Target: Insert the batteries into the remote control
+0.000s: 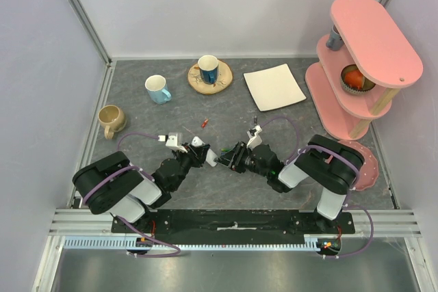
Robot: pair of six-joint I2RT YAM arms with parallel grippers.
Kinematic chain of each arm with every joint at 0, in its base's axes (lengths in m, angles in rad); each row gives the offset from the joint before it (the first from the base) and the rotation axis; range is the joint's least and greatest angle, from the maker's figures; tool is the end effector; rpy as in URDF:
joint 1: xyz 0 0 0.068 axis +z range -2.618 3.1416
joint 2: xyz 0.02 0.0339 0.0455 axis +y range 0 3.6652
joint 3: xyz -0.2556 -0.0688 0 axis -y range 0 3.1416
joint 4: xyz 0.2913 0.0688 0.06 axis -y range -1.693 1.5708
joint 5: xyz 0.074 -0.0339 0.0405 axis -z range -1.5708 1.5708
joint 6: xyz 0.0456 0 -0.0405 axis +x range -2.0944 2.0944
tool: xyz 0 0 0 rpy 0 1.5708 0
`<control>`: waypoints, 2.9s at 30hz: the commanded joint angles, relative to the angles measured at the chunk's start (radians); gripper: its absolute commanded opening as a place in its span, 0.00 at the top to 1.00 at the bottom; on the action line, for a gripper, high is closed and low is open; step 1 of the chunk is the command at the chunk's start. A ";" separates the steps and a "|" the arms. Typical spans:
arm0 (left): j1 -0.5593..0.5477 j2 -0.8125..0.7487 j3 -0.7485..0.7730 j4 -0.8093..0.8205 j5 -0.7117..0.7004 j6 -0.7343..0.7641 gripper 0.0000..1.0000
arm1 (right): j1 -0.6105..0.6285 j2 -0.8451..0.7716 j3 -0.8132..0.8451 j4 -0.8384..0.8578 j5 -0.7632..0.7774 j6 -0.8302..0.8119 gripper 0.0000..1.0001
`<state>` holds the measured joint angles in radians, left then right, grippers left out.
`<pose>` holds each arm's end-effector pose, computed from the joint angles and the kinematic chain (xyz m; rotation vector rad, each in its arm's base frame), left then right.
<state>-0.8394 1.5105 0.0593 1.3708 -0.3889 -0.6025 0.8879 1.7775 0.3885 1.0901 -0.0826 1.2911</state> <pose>0.1563 -0.1483 0.0772 -0.1044 1.7004 -0.7729 0.1853 0.2338 0.0528 0.3737 2.1629 1.4777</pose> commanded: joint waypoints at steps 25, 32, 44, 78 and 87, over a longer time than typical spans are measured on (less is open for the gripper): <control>-0.010 0.002 -0.059 0.294 -0.025 -0.019 0.98 | -0.018 0.086 0.029 0.139 -0.040 0.024 0.57; -0.012 0.001 -0.059 0.294 -0.022 -0.020 0.98 | -0.018 0.103 0.032 0.157 -0.043 0.031 0.57; -0.013 0.002 -0.059 0.294 -0.013 -0.026 0.98 | -0.018 0.108 0.053 0.162 -0.042 0.031 0.58; -0.013 0.004 -0.079 0.294 -0.015 -0.059 0.98 | -0.041 0.117 0.043 0.128 -0.039 0.004 0.54; -0.013 0.014 -0.075 0.295 -0.010 -0.062 0.98 | -0.040 0.126 0.055 0.137 -0.054 -0.001 0.55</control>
<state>-0.8433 1.5093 0.0589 1.3617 -0.3950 -0.6369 0.8524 1.8912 0.4110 1.1885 -0.1360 1.3087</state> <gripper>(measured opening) 0.315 0.452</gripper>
